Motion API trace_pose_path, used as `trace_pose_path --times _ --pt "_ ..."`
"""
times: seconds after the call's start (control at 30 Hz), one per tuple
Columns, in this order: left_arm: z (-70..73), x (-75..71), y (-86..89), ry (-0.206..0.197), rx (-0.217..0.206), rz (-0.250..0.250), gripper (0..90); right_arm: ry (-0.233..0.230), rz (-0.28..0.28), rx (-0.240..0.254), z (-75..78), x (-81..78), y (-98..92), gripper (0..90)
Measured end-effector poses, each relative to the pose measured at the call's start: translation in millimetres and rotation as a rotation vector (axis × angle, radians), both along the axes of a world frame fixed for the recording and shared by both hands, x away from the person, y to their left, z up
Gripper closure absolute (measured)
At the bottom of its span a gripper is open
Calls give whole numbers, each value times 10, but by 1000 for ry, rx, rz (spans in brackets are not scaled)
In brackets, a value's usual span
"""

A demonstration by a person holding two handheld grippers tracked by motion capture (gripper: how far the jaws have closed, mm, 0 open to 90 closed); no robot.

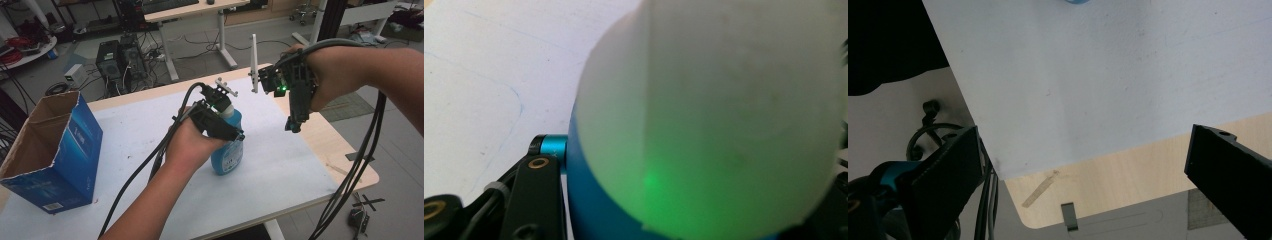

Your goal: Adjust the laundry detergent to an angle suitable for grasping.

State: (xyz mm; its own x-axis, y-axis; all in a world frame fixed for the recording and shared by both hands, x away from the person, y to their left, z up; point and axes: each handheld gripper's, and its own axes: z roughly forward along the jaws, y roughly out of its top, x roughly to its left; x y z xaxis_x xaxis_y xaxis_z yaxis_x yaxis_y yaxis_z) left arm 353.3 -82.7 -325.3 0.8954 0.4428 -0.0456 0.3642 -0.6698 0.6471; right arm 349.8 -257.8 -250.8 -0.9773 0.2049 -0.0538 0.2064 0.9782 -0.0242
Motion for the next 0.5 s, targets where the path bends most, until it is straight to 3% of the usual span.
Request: trace_pose_path --times 0.17,0.3,0.33,0.5 --pt "173 -38 158 -19 -6 -15 435 -1 1 11 -18 5 6 14" --pt "326 -42 328 -24 12 -35 435 -3 10 5 -31 -1 45 14" --pt "397 -40 413 -25 34 -55 434 -2 14 5 -29 -1 57 14" --pt "498 -16 587 -33 61 -94 434 -5 28 7 -33 8 109 14"
